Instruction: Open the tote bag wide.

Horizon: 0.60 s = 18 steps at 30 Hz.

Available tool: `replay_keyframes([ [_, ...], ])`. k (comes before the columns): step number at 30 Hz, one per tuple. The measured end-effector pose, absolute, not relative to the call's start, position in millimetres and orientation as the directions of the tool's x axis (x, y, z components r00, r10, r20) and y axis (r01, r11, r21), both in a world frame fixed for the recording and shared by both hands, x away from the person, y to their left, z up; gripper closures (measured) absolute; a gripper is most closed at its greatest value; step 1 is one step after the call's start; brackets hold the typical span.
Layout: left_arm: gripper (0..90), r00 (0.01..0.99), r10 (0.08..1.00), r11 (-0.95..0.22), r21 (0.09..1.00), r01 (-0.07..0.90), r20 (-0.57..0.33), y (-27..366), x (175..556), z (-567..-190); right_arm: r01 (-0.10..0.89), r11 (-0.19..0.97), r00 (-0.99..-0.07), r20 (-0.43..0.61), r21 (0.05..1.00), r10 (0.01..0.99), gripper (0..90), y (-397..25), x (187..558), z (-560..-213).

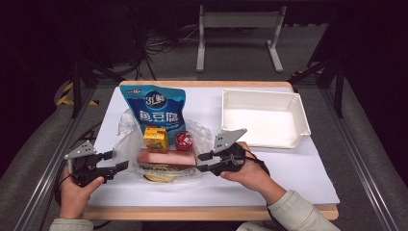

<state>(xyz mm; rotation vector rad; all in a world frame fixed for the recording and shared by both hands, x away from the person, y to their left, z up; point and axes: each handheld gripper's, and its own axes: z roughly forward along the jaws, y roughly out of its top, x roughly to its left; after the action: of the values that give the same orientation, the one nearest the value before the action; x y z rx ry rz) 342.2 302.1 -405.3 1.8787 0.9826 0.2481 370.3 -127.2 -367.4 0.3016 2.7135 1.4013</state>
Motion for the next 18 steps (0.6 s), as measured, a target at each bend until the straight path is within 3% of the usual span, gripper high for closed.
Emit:
replay_keyframes([
  [5,28.7,0.649,0.732,-0.172,0.864,0.473,-0.209,304,343,-388,0.131,0.51,-0.964,-0.011,0.85,0.265,54.9,-129,375,-353],
  [13,28.6,0.637,0.744,-0.104,0.908,0.407,-0.2,303,354,-362,0.172,0.383,-0.903,-0.011,0.908,0.43,33.2,-131,402,-346],
  [18,27.6,0.636,0.754,-0.123,0.914,0.387,-0.168,296,362,-353,0.209,0.334,-0.881,0.03,0.919,0.471,29.5,-133,411,-353],
])
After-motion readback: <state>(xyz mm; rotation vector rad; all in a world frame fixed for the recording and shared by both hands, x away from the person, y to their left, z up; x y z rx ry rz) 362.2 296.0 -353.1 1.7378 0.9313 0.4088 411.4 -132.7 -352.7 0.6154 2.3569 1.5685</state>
